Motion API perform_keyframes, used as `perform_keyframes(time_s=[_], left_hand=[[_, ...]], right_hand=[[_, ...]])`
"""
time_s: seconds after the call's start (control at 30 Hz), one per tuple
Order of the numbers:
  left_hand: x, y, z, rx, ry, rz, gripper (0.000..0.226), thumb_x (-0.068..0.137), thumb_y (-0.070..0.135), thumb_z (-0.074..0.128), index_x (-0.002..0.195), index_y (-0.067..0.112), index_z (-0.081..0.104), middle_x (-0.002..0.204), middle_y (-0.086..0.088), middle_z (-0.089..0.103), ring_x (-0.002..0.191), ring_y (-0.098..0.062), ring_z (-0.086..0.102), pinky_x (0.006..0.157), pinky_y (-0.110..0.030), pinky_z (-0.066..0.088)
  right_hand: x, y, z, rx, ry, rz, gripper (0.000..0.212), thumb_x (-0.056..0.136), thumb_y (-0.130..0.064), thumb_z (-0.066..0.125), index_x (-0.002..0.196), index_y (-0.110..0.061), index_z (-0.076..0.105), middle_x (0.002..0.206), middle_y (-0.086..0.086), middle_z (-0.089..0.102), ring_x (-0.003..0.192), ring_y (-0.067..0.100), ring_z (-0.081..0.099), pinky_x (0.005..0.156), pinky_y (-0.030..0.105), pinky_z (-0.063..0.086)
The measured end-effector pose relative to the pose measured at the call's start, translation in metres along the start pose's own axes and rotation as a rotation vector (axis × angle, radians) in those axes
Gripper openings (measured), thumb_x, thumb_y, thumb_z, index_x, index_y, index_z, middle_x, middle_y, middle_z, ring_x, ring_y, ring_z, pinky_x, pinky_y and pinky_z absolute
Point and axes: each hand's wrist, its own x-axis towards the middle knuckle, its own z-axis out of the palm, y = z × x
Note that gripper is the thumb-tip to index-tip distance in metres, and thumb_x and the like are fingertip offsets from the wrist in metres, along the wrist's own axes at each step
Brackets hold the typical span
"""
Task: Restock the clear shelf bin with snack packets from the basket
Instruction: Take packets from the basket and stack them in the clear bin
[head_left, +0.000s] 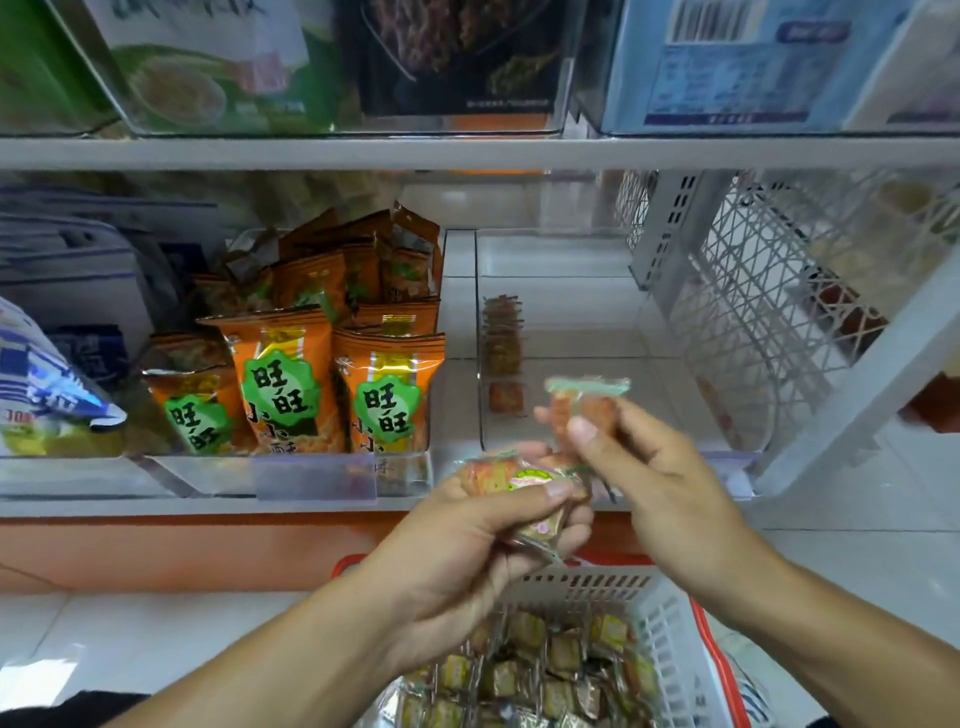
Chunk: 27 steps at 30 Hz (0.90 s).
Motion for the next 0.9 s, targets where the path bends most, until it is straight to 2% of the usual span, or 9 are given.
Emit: perform_keyframes(time_s=[0.1, 0.23, 0.33, 0.4, 0.43, 0.5, 0.6, 0.77, 0.9], left_hand=[[-0.004, 0.002, -0.002, 0.036, 0.011, 0.056, 0.063, 0.066, -0.006, 0.079, 0.125, 0.005, 0.062, 0.109, -0.031, 0.073, 0.093, -0.036, 0.076, 0.069, -0.033, 0.064], [-0.006, 0.0, -0.005, 0.018, 0.024, 0.114, 0.062, 0.068, -0.01, 0.08, 0.126, 0.006, 0.064, 0.116, -0.03, 0.071, 0.102, -0.038, 0.074, 0.074, -0.034, 0.064], [-0.007, 0.0, -0.005, 0.016, 0.068, 0.165, 0.054, 0.067, -0.011, 0.079, 0.118, 0.006, 0.07, 0.117, -0.029, 0.072, 0.104, -0.037, 0.074, 0.08, -0.036, 0.064], [-0.008, 0.002, -0.004, 0.03, 0.094, 0.194, 0.049, 0.063, -0.01, 0.081, 0.108, 0.009, 0.075, 0.115, -0.028, 0.072, 0.103, -0.035, 0.074, 0.082, -0.036, 0.063], [-0.008, 0.003, -0.004, 0.044, 0.095, 0.2, 0.049, 0.063, -0.01, 0.08, 0.108, 0.01, 0.075, 0.115, -0.029, 0.072, 0.1, -0.035, 0.074, 0.08, -0.035, 0.064], [-0.01, 0.006, -0.003, 0.076, 0.083, 0.205, 0.052, 0.066, -0.011, 0.078, 0.112, 0.014, 0.074, 0.116, -0.029, 0.072, 0.095, -0.034, 0.074, 0.077, -0.033, 0.063], [-0.011, 0.009, -0.003, 0.082, 0.046, 0.198, 0.06, 0.067, -0.013, 0.074, 0.121, 0.014, 0.07, 0.118, -0.025, 0.072, 0.105, -0.036, 0.073, 0.078, -0.035, 0.063], [-0.012, 0.011, 0.001, 0.069, 0.061, 0.167, 0.066, 0.066, -0.016, 0.073, 0.125, 0.011, 0.067, 0.117, -0.024, 0.073, 0.105, -0.038, 0.073, 0.07, -0.037, 0.064], [-0.01, 0.011, -0.001, 0.008, 0.235, 0.128, 0.056, 0.068, -0.005, 0.072, 0.123, 0.004, 0.064, 0.108, -0.025, 0.076, 0.096, -0.035, 0.077, 0.062, -0.037, 0.063]], right_hand=[[0.004, -0.009, -0.013, -0.025, 0.165, -0.066, 0.031, 0.093, -0.052, 0.062, 0.124, -0.057, 0.061, 0.12, -0.021, 0.07, 0.109, 0.003, 0.066, 0.093, 0.041, 0.056], [-0.006, -0.009, -0.01, -0.03, -0.102, 0.063, 0.052, 0.098, -0.016, 0.062, 0.127, -0.059, 0.059, 0.13, -0.019, 0.064, 0.116, -0.001, 0.062, 0.102, 0.035, 0.051], [-0.013, -0.011, 0.001, 0.094, -0.153, 0.096, 0.051, 0.089, -0.023, 0.058, 0.135, -0.045, 0.059, 0.145, -0.02, 0.053, 0.136, 0.0, 0.047, 0.12, 0.039, 0.033], [-0.012, -0.014, 0.003, 0.098, -0.134, 0.067, 0.044, 0.093, -0.03, 0.057, 0.135, -0.045, 0.06, 0.149, -0.025, 0.048, 0.141, -0.005, 0.038, 0.123, 0.039, 0.026], [-0.01, -0.014, 0.002, 0.059, -0.118, 0.056, 0.042, 0.097, -0.029, 0.059, 0.135, -0.046, 0.058, 0.149, -0.025, 0.048, 0.14, -0.007, 0.038, 0.123, 0.038, 0.028], [-0.008, -0.015, 0.0, 0.071, -0.078, 0.084, 0.055, 0.096, -0.016, 0.065, 0.14, -0.047, 0.051, 0.146, -0.017, 0.054, 0.134, -0.004, 0.049, 0.118, 0.037, 0.038], [-0.006, -0.014, -0.004, 0.212, -0.123, 0.231, 0.068, 0.085, -0.018, 0.071, 0.142, -0.043, 0.045, 0.133, -0.007, 0.067, 0.123, 0.006, 0.062, 0.115, 0.039, 0.041], [-0.007, -0.017, -0.008, 0.126, -0.118, 0.225, 0.043, 0.093, -0.008, 0.069, 0.128, -0.031, 0.063, 0.116, -0.006, 0.075, 0.113, 0.011, 0.069, 0.109, 0.041, 0.047], [-0.009, -0.019, -0.009, -0.129, 0.0, 0.03, 0.037, 0.088, -0.019, 0.077, 0.113, -0.044, 0.067, 0.108, -0.015, 0.074, 0.099, 0.007, 0.07, 0.094, 0.041, 0.056]])
